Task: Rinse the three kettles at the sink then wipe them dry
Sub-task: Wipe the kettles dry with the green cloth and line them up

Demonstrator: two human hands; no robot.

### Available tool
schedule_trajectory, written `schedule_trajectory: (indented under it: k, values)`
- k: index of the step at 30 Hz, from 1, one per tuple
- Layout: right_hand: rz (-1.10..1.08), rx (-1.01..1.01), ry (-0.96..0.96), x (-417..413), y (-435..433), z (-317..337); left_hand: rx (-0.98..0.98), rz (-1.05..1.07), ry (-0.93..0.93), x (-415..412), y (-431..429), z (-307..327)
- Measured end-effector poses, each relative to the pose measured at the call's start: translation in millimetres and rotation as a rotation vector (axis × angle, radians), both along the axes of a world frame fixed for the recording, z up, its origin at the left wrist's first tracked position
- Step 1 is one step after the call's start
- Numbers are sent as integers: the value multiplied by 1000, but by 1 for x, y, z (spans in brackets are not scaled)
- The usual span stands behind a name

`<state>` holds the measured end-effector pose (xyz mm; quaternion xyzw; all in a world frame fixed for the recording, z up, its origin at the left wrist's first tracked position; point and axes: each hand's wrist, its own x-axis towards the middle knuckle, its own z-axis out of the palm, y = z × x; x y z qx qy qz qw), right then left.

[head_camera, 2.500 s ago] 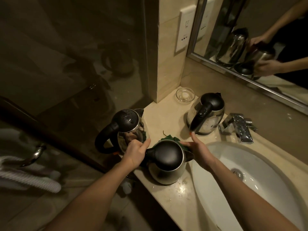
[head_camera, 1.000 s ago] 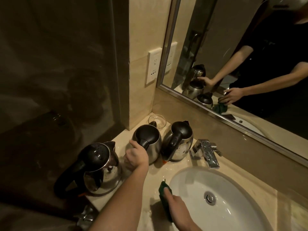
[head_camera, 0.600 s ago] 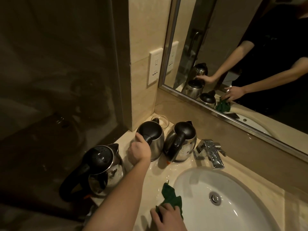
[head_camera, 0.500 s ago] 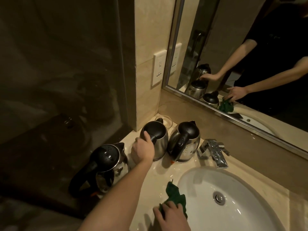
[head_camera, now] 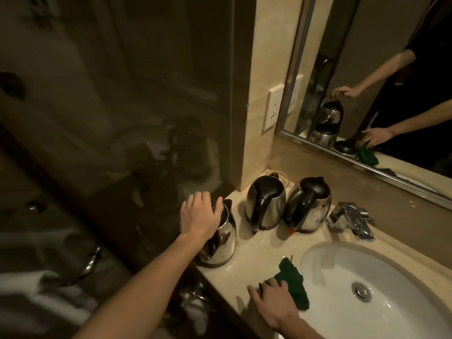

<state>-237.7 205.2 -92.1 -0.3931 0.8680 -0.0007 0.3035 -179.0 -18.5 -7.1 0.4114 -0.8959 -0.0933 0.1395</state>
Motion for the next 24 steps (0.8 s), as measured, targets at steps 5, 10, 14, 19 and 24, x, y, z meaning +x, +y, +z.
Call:
schedule_trajectory:
  k: [5,10,14,19,24]
  values:
    - [89,54,37,15,-6,-9,68,98,-30,60,-11,-26]
    - [59,80,69,20,-6,-14,249,97,-60,83,-9,-46]
    - [93,120,109,21,-4,-13,372,59,23,82,-10,-52]
    - [101,141,140,24,-2,-9,461,22,110,73,-20,-53]
    - [-38,105,145,25,2,-10,440,3,102,68,-22,-53]
